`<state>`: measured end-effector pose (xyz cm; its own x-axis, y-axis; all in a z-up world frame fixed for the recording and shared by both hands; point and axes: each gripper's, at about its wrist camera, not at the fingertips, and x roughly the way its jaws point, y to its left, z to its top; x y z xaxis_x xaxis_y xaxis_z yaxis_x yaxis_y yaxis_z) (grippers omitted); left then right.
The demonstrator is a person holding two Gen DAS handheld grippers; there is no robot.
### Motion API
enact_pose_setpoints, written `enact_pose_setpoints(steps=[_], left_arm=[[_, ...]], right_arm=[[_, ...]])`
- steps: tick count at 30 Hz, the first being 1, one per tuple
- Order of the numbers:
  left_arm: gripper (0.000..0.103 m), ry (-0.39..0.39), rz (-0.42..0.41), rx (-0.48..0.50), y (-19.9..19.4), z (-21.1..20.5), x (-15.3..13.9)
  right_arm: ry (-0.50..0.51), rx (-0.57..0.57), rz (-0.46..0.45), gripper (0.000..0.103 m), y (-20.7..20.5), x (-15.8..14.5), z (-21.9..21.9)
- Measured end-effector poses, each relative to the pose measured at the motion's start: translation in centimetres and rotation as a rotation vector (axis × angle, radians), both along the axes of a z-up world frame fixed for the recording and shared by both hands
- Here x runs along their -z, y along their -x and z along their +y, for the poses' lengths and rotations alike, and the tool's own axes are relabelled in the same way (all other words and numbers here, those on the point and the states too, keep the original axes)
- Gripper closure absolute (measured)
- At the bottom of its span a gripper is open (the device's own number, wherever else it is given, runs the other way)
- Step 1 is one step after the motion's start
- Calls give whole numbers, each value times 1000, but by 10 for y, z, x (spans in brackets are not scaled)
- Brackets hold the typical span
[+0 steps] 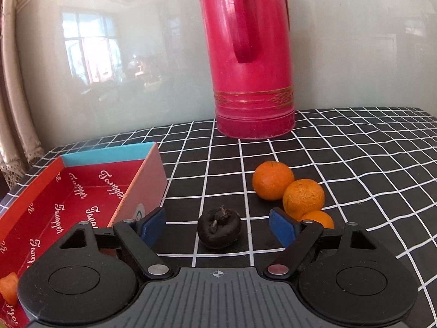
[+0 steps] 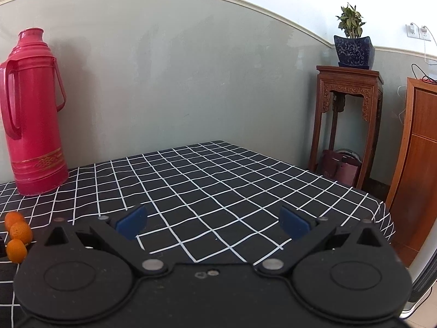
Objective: Organize fruits
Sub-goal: 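Reach the left tool to the other dark chestnut and close on it, then drop the chestnut into the box with the left tool while the right tool reaches toward tangerines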
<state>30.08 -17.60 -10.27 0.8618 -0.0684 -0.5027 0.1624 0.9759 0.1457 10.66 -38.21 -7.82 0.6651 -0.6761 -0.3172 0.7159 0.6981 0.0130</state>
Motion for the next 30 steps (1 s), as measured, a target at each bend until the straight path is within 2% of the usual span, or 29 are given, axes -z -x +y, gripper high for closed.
enact_pose_setpoints(steps=[4, 6, 8, 10, 12, 16, 22, 27, 30], left_arm=[[32, -24, 5, 37, 4, -9, 1], [41, -4, 38, 27, -2, -6, 2], [45, 22, 80, 12, -9, -1, 4], [50, 35, 85, 12, -10, 2, 5], [65, 36, 83, 21, -10, 2, 5], [65, 52, 61, 18, -4, 5, 4], [65, 10, -104, 21, 23, 10, -13], [65, -3, -191, -63, 35, 32, -28], [65, -6, -196, -137, 34, 52, -34]], right_arm=[[1, -17, -4, 6, 0, -1, 2], [-7, -22, -5, 6, -1, -1, 2], [-16, -30, -5, 6, -1, -1, 1], [-25, -38, -7, 6, -2, -1, 2], [-33, -48, -6, 6, -3, -1, 2], [-28, -62, -9, 6, -6, -1, 6], [-30, -81, -13, 6, -8, -2, 9], [-33, -106, -16, 6, -11, -3, 16], [-27, -127, -16, 6, -14, -3, 24]])
